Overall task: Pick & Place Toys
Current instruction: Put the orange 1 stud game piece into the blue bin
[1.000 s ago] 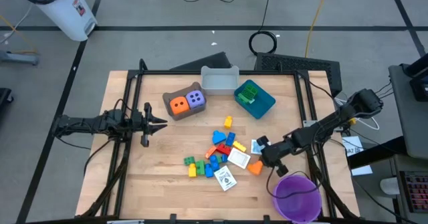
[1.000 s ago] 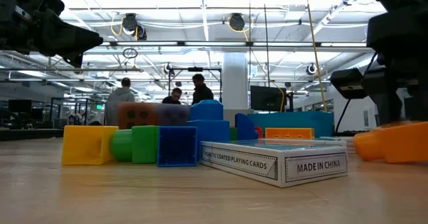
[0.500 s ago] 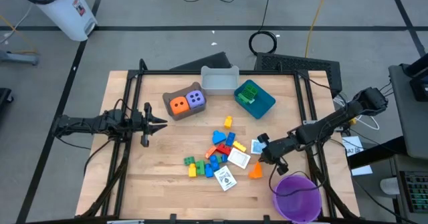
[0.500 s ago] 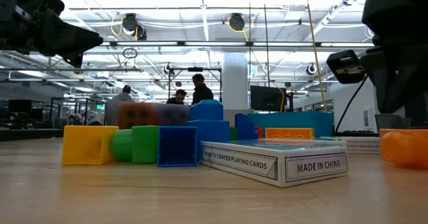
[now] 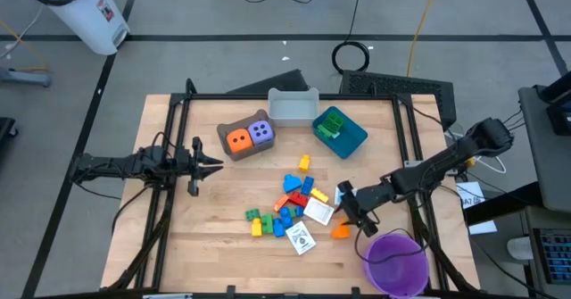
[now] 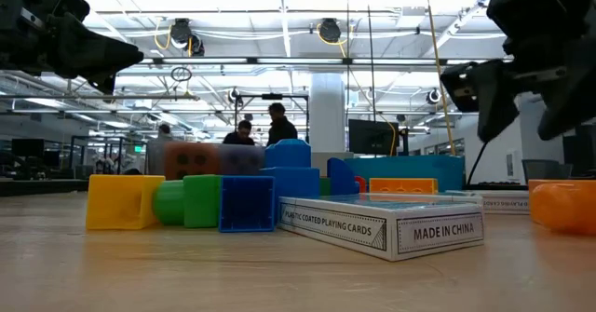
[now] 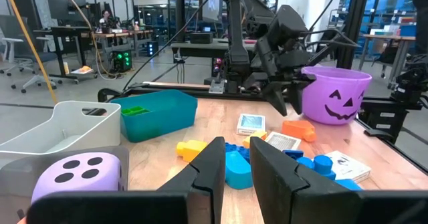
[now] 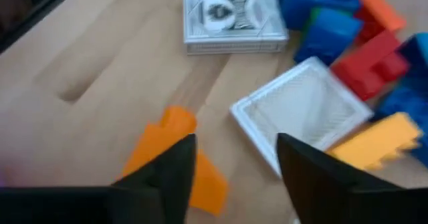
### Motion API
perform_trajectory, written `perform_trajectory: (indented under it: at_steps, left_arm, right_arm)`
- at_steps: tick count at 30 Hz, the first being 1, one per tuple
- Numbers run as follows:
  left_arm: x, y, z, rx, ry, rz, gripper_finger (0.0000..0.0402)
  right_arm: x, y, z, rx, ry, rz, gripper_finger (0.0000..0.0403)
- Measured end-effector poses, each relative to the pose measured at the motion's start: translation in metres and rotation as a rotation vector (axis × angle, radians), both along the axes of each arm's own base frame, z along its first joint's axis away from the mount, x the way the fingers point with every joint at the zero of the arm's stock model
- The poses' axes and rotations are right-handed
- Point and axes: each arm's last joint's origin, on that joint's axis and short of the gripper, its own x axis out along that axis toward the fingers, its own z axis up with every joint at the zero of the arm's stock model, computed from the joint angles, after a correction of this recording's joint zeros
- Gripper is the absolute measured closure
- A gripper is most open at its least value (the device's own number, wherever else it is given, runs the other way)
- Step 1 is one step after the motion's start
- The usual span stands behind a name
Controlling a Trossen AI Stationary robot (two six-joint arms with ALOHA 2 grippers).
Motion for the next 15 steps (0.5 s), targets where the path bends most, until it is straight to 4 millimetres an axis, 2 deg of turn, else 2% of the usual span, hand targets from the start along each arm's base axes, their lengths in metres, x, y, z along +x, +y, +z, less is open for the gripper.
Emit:
perform_trajectory:
  at_steps: [3, 6, 11, 15]
  left_arm:
    - [0.000, 0.000, 0.000, 0.000, 0.000, 0.000, 0.0325]
    - [0.000, 0.000, 0.000, 0.000, 0.000, 0.000, 0.0325]
    - [0.000, 0.000, 0.000, 0.000, 0.000, 0.000, 0.0325]
    - [0.000, 0.000, 0.000, 0.000, 0.000, 0.000, 0.0325]
  right_arm:
    - [0.003, 0.003, -0.008, 0.035, 0.041, 0.041, 0.0152]
    - [0.006, 0.007, -0.013, 0.103, 0.074, 0.048, 0.0126]
    - [0.008, 0.009, -0.019, 0.151, 0.124, 0.050, 0.0110]
    - [0.005, 0.012, -0.025, 0.087, 0.135, 0.100, 0.0112]
